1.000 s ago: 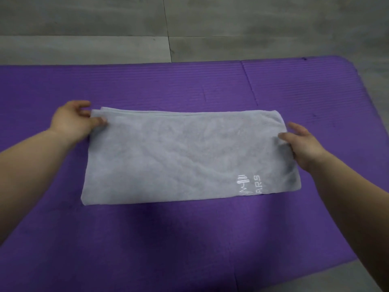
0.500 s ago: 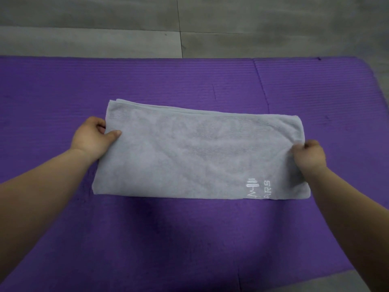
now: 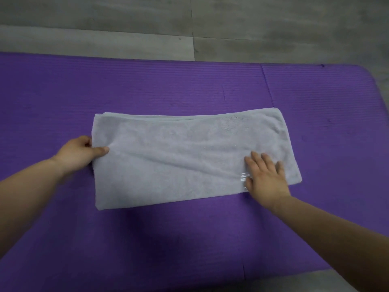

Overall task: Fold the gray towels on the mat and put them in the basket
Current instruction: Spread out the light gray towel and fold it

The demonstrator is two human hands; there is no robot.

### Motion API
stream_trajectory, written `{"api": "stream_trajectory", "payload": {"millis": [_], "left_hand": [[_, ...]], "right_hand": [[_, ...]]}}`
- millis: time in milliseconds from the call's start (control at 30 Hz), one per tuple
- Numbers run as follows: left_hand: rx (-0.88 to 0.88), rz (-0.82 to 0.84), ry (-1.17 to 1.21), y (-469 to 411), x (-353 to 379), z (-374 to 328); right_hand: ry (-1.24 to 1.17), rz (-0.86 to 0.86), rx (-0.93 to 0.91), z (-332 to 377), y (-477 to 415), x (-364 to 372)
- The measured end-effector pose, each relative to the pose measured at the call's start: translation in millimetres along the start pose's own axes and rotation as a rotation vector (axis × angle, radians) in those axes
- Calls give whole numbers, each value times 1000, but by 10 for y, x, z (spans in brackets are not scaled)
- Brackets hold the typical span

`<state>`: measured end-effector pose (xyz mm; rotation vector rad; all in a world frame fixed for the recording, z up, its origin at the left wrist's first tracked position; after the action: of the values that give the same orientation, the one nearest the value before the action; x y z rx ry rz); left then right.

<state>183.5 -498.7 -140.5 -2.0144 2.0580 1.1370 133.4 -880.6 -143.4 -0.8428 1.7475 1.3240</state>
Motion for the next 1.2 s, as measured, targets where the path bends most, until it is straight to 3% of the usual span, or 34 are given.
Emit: {"api": "stream_trajectory", "payload": {"millis": [67,233,300,367,433,533,600,667,800,967,1100,1200], "left_hand": [[-80,27,148,260,-48,188],[-225,114,456,829,228,557],[-235,129,516,879,297,584],[-210,152,546,841,264,531],[-209,147,595,767,176,489],[-204,128,637,668,111,451],[-173,122,643,649,131,408],[-138,143,623,646,160,359],[-113,211,576,635,147,300],[-82,213,559,590,155,174],[-15,87,494,469,158,-62],[68,-101,404,265,254,-411]], "right_hand": [[122,100,-16,111,-96,-20],[526,32,-152,164,-359,-259],[562,2,-161,221,-359,-340],[417,-120,-241,485,-221,-380],[168,-357,-504,963,155,-375],[-10,-266,-852,1642,911,23],[-30,-247,-980,2005,1357,274],[62,-179,-929,2248,1576,491],[18,-137,-727,2440,1602,519],[-206,-310,-684,2286,1365,155],[-563,-203,-566,1834,1165,-117],[-700,-54,-296,1320,887,-302]]}}
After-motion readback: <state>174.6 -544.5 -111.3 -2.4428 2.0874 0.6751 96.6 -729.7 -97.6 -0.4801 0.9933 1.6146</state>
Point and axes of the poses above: each hand's wrist, its own y-axis away from the middle knuckle, its own x-axis out of the palm, z = x × y, the point moved 7 cm from there along -y, towards the middle knuckle, and after that the axes turned 15 degrees about x, right-handed, at the moved point
